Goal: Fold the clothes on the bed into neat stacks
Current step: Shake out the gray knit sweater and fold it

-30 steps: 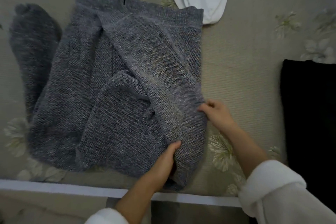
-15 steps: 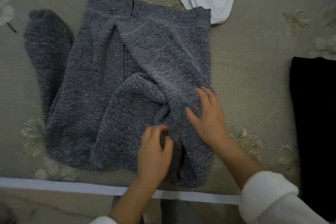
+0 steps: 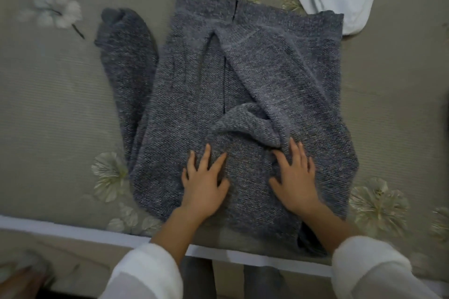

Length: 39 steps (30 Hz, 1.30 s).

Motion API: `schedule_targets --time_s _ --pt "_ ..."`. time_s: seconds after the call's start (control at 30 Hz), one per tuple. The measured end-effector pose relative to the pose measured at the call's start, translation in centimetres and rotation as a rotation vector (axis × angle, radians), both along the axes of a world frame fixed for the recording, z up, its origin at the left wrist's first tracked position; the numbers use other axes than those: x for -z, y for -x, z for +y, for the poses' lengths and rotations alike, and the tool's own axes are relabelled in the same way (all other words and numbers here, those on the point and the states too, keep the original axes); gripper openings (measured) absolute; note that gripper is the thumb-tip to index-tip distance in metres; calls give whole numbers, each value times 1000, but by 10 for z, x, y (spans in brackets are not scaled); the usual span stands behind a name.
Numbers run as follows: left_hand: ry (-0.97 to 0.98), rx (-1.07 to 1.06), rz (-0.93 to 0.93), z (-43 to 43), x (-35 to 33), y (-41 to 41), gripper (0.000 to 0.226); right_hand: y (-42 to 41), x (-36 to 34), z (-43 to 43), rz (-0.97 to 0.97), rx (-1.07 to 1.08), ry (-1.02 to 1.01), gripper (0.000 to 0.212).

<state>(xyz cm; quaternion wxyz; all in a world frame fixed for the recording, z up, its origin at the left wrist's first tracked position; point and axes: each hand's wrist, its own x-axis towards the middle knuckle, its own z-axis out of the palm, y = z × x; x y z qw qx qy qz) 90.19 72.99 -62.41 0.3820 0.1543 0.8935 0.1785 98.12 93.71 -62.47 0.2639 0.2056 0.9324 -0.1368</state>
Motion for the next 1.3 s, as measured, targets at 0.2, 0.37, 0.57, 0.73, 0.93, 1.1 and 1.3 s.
schedule_targets --time_s 0.2,0.37,0.57,0.73,0.93,1.1,1.3 --pt "-233 -497 467 -60 -26 41 44 39 -16 -95 411 -2 -29 78" --pt "-198 -1036 239 -131 -5 111 53 75 2 -169 246 -288 248 68" --pt "-338 -869 -192 -144 7 148 41 98 8 -181 137 -186 149 79" --pt "-520 -1155 9 -178 -24 147 29 106 0 -155 27 -49 87 85" --pt "-592 -1669 -95 -255 -15 69 12 108 -1 -155 -74 -76 46 82" --pt "-483 -1594 -280 -262 11 54 18 105 -5 -168 -1 -26 105 72" --pt "-525 -1384 -201 -261 2 107 58 62 -5 -189 192 -134 197 67"
